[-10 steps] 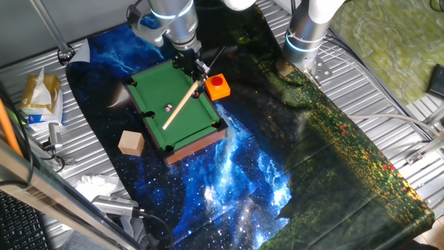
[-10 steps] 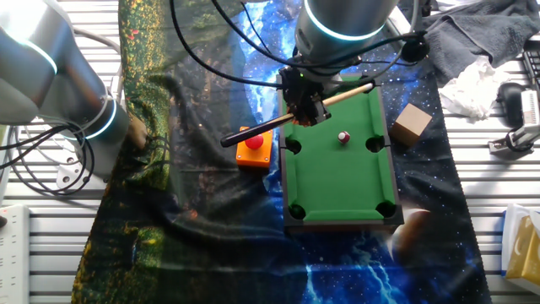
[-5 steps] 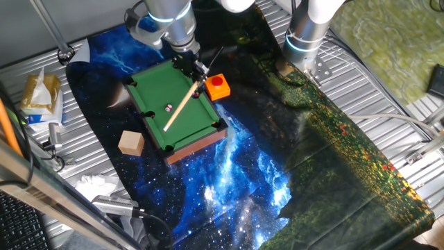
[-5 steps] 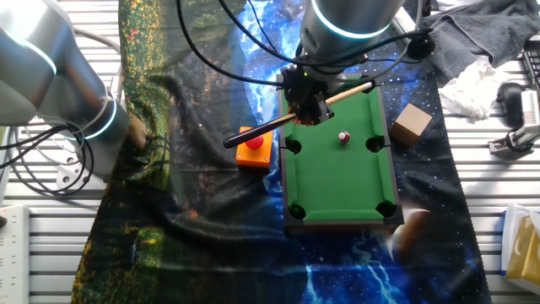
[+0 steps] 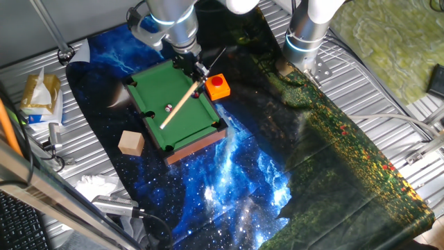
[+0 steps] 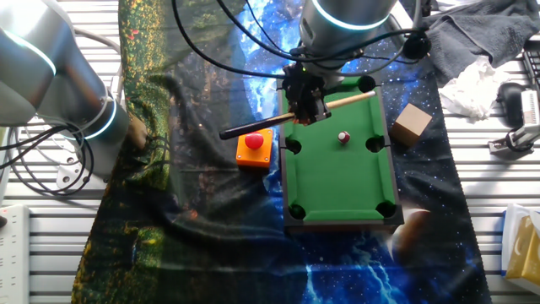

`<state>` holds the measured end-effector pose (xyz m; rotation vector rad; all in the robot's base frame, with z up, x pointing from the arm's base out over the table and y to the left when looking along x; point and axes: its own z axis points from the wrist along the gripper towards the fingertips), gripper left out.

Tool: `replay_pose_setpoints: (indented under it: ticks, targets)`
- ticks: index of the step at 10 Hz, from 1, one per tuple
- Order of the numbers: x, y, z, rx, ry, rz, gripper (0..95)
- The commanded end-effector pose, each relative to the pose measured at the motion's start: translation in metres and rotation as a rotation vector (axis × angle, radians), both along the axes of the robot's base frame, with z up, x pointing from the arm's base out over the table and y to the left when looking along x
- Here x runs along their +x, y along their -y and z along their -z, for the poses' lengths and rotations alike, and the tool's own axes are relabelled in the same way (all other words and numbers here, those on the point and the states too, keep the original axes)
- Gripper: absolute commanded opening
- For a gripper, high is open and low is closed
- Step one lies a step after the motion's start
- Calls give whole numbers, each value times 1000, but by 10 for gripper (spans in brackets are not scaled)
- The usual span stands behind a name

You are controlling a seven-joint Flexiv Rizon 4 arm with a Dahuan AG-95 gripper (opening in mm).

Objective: Hit the pool ball

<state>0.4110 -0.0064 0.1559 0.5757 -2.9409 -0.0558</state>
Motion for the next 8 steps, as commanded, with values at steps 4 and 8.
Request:
replay_pose_setpoints:
  ticks: [4, 8]
  targets:
    - [-2, 0, 0, -18, 12, 108, 0]
    - [-2, 0, 0, -16, 18, 109, 0]
